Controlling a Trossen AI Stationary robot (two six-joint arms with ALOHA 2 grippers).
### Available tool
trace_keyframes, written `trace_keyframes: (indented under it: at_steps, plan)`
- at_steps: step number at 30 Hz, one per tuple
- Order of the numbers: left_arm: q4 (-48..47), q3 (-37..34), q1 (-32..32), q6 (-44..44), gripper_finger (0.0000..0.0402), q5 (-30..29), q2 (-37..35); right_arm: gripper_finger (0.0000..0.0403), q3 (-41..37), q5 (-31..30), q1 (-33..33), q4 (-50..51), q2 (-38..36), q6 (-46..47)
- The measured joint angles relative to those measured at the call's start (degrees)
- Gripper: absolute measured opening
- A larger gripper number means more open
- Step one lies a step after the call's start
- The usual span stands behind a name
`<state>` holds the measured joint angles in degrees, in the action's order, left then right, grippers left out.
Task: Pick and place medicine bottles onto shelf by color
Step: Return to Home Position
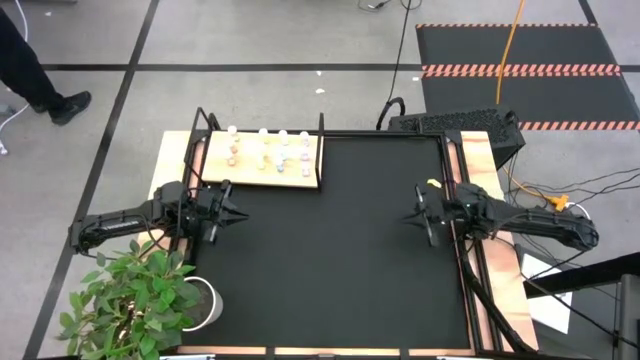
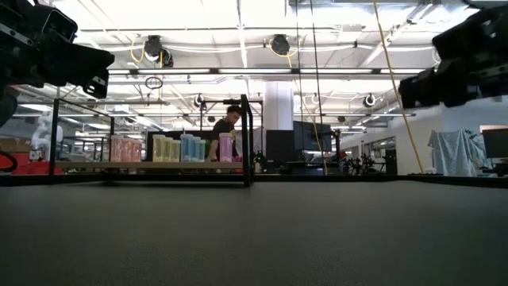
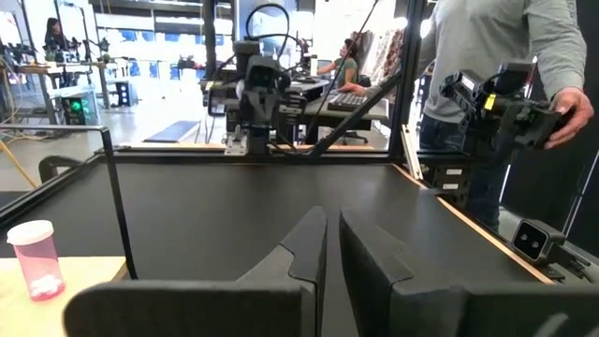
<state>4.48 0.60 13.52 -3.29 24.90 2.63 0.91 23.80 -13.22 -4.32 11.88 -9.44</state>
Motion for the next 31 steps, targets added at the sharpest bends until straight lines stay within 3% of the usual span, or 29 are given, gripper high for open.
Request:
trace_keyframes:
  at_steps: [5, 20, 26, 31]
  plan:
    - [0.0, 0.0, 0.0, 0.0, 0.0037, 0.0, 0.0, 0.0, 0.0, 0.3, -0.3, 0.1, 5.1, 7.8]
    - [0.0, 0.0, 0.0, 0.0, 0.0037, 0.0, 0.0, 0.0, 0.0, 0.4, -0.3, -5.4, 6.6, 10.5]
    - [0.0, 0.0, 0.0, 0.0, 0.0037, 0.0, 0.0, 0.0, 0.0, 0.1, -0.3, -17.3, 6.6, 5.0]
    - [0.0, 0.0, 0.0, 0.0, 0.0037, 0.0, 0.0, 0.0, 0.0, -1.2, -0.3, -16.8, 6.6, 4.7]
